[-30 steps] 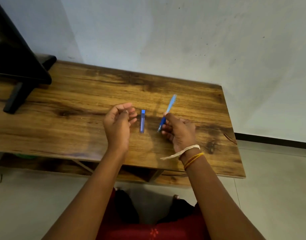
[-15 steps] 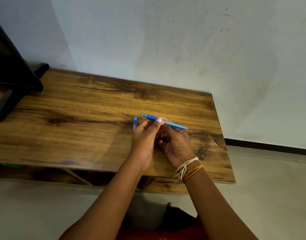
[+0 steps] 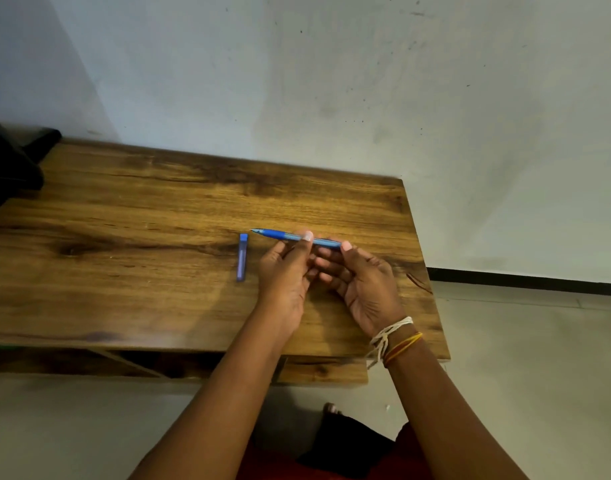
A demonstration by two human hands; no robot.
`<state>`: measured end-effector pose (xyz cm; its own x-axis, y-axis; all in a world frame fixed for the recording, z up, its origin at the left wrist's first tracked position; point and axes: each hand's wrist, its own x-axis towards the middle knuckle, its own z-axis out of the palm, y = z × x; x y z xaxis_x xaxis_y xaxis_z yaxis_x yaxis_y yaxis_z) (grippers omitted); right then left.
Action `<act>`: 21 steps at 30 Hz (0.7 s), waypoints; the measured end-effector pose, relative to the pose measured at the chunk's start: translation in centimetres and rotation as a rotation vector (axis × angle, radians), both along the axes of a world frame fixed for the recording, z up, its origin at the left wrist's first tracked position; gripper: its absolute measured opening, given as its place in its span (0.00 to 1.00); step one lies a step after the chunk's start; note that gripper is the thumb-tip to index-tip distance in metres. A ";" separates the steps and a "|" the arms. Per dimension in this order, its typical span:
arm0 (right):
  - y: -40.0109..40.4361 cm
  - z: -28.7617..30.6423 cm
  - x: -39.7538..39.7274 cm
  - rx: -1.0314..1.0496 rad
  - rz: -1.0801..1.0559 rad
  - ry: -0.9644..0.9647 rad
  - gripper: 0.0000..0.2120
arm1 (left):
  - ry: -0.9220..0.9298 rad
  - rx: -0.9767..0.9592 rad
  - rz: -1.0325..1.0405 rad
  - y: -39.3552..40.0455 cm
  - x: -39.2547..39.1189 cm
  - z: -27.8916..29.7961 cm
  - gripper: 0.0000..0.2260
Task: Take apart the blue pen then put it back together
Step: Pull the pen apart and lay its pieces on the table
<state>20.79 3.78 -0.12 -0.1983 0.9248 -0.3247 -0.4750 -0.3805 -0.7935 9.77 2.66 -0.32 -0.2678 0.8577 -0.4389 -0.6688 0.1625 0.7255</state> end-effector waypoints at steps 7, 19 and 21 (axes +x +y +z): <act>0.3 -0.4 0.9 0.047 -0.145 -0.095 0.05 | -0.064 0.025 0.004 0.4 0.9 -0.2 0.05; 1.6 -1.4 3.0 0.299 -0.359 -0.888 0.06 | -0.113 0.021 0.060 0.5 0.0 -0.9 0.07; 1.7 -1.5 3.3 0.409 -0.346 -1.104 0.07 | -0.108 0.020 0.041 0.5 -0.4 -1.0 0.08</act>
